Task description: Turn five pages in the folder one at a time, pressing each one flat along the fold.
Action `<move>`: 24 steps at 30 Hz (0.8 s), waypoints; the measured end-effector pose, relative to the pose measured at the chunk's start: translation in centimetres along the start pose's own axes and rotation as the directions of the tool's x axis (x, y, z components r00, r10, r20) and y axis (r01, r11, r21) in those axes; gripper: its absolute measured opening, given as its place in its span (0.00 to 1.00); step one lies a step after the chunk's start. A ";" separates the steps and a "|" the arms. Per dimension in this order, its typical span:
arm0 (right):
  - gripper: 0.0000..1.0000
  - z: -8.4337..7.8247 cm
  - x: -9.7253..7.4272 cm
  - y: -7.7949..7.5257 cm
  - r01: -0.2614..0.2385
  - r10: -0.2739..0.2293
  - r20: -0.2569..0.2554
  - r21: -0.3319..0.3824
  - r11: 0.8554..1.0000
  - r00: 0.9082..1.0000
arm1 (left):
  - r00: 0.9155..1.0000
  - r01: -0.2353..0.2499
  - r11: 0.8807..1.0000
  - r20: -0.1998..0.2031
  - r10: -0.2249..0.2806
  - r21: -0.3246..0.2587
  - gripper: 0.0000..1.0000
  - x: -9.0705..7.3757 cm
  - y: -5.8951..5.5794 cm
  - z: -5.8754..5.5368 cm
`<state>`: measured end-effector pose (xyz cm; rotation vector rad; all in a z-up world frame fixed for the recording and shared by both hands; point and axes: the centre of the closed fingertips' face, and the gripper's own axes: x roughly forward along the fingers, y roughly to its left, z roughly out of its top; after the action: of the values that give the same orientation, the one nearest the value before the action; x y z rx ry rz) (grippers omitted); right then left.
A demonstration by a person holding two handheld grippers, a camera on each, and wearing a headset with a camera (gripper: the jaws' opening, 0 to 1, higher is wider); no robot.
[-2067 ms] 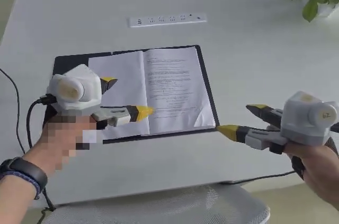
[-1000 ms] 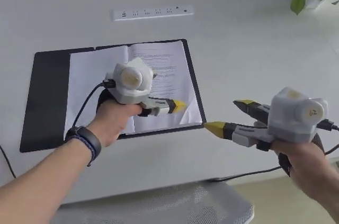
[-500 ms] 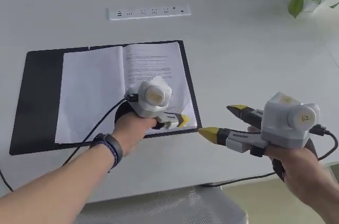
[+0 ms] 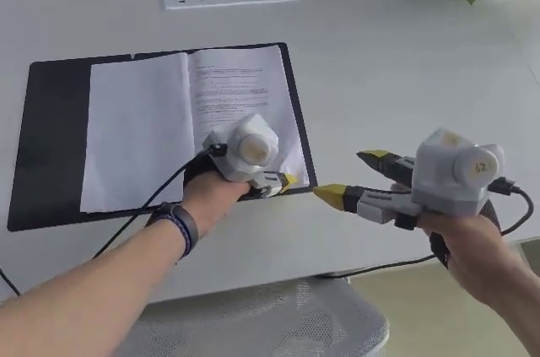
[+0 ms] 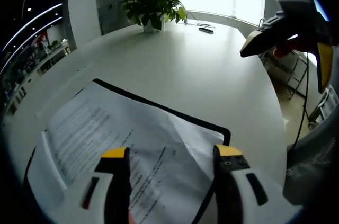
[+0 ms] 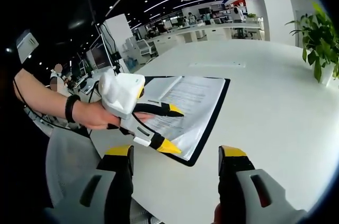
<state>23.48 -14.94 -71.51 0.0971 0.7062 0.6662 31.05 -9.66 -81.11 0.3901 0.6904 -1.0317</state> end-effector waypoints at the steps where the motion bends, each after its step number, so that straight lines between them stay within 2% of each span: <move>1: 0.63 0.0 0.1 0.0 -0.002 0.002 -0.001 0.000 1.000 1.000 | 1.000 0.001 1.000 0.001 -0.001 -0.001 0.63 -0.1 0.0 0.0; 8: 0.62 0.3 1.0 -0.2 -0.018 0.018 0.002 0.006 1.000 1.000 | 1.000 0.011 1.000 0.004 -0.010 -0.019 0.58 -0.2 0.5 0.1; 14: 0.60 1.1 2.0 -0.3 -0.035 0.034 0.015 0.012 0.999 0.999 | 1.000 0.018 1.000 0.005 -0.018 -0.019 0.57 -0.3 0.5 0.1; 19: 0.57 2.2 3.6 -0.6 -0.057 0.055 0.046 0.048 0.997 0.997 | 1.000 0.018 0.999 0.009 -0.017 -0.036 0.55 -0.4 0.6 0.2; 24: 0.53 2.6 5.3 -0.9 -0.079 0.075 0.049 0.077 0.994 0.996 | 1.000 0.017 0.999 0.009 -0.017 -0.036 0.55 -0.3 0.6 0.2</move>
<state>28.55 -12.11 -72.84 0.2130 0.6871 0.7073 31.49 -9.29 -80.75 0.3489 0.7041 -1.0351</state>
